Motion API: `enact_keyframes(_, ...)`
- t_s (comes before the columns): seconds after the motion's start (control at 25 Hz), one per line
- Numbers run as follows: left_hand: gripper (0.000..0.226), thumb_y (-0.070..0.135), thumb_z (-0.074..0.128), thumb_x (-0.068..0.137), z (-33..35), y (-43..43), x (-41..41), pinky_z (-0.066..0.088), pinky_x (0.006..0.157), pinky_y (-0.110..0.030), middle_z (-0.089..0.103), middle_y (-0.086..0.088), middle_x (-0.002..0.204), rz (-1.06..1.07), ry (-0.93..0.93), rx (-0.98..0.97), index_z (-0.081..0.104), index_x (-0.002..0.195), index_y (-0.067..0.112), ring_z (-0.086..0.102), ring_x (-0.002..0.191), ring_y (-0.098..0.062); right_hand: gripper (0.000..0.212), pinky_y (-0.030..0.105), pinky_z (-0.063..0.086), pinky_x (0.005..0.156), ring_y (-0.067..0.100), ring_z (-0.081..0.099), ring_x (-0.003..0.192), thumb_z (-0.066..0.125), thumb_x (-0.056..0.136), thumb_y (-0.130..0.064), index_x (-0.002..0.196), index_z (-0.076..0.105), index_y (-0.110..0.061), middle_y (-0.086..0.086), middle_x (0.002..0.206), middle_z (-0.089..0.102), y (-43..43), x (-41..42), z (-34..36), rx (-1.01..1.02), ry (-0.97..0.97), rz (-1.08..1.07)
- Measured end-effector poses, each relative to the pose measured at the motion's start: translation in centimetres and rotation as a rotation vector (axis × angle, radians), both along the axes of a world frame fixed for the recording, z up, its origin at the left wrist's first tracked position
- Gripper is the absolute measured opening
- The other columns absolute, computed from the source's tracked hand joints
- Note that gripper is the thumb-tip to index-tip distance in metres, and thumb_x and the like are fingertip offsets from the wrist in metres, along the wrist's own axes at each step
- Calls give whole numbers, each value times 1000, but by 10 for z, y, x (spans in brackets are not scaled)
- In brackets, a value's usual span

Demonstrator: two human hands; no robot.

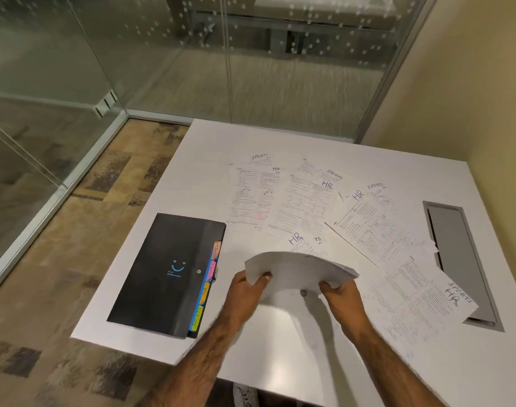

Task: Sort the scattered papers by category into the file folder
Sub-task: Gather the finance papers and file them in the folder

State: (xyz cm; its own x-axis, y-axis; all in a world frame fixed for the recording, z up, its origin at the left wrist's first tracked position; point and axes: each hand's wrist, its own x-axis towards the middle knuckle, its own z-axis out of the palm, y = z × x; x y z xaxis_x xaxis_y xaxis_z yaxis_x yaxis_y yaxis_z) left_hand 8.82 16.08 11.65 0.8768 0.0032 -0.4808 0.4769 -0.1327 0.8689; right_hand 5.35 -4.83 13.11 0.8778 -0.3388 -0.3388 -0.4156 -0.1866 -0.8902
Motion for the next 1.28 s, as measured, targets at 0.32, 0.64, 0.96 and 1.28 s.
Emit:
enact_keyframes(0.32,24,40,55,103,-8,45,46,60,81,-34,76,4,105,24,-109,80,69,112,22,73,98,-19,17,50,62,80,27,76,88,63,94,-8,103,74,-17,2,96,79,7,14,-22,78,82,45)
enact_keyframes(0.64,96,64,63,88,-101,134,80,23,122,-51,17,-13,169,-356,-83,1095,19,160,18,19,155,-36,18,40,61,76,28,76,89,59,95,0,106,72,-8,10,101,79,4,1,-32,148,150,-83)
enact_keyframes(0.96,105,78,47,87,-128,124,101,29,120,-53,11,-14,170,-502,-76,1259,6,162,16,18,155,-39,19,32,57,68,22,77,82,59,95,1,99,73,-12,3,92,80,3,-8,-35,143,187,-98)
enact_keyframes(1.28,92,74,44,91,-127,115,105,52,97,-44,45,-14,148,-424,-157,1349,26,156,12,52,128,-32,19,35,58,74,24,77,87,60,96,0,104,73,-12,4,97,80,3,-15,-39,161,207,-110)
